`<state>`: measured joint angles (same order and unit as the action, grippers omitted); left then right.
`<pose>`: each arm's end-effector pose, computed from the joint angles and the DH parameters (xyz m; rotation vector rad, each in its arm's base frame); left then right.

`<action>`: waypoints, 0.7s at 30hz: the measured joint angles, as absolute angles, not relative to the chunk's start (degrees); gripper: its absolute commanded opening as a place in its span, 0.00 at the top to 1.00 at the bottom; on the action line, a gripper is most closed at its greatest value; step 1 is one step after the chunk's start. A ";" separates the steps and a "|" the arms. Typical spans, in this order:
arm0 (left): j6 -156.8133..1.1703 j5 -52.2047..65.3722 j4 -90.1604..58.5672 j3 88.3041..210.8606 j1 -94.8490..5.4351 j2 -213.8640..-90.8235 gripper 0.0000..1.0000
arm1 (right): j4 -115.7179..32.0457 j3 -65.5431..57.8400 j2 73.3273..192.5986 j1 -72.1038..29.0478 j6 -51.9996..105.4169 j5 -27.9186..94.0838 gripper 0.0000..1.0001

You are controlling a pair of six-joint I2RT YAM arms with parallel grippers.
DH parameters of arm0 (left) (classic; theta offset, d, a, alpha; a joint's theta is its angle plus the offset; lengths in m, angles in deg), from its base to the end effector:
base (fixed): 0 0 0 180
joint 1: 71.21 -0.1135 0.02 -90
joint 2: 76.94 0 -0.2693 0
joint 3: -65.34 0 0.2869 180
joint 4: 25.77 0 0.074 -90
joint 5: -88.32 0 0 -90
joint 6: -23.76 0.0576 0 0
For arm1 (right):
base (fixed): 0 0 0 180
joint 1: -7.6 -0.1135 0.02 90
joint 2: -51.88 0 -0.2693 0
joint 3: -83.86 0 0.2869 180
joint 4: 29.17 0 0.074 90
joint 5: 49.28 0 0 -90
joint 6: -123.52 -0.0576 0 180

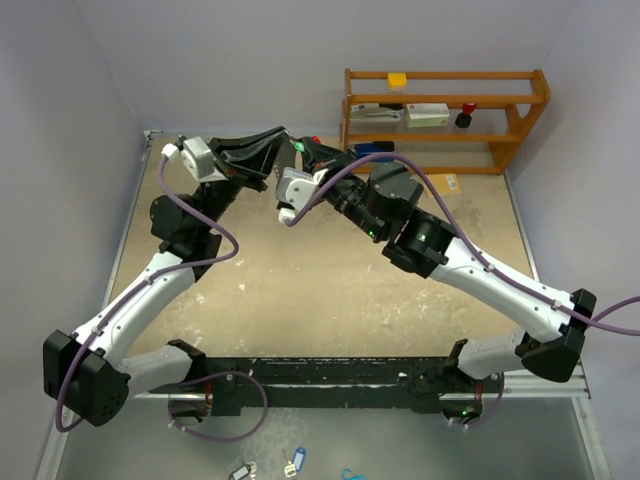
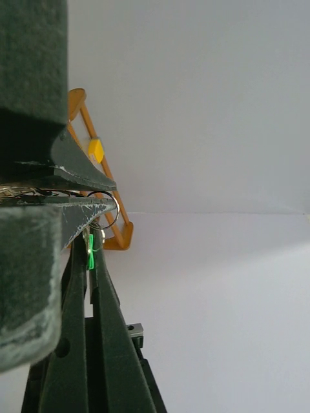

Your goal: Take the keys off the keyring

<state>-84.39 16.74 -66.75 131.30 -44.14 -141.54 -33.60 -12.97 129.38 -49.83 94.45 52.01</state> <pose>0.2467 -0.1465 0.4502 0.3784 0.8258 -0.8699 0.2025 0.2961 0.5049 -1.0366 0.8141 -0.1811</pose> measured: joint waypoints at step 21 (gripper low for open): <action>-90.73 15.34 -68.04 131.59 -44.11 -143.42 1.00 | -32.07 -11.35 129.49 -49.70 90.47 51.42 1.00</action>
<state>-90.73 15.34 -68.04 131.59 -44.11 -143.42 -32.07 -11.35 129.49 -49.70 90.47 51.42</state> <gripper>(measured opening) 0.011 0.024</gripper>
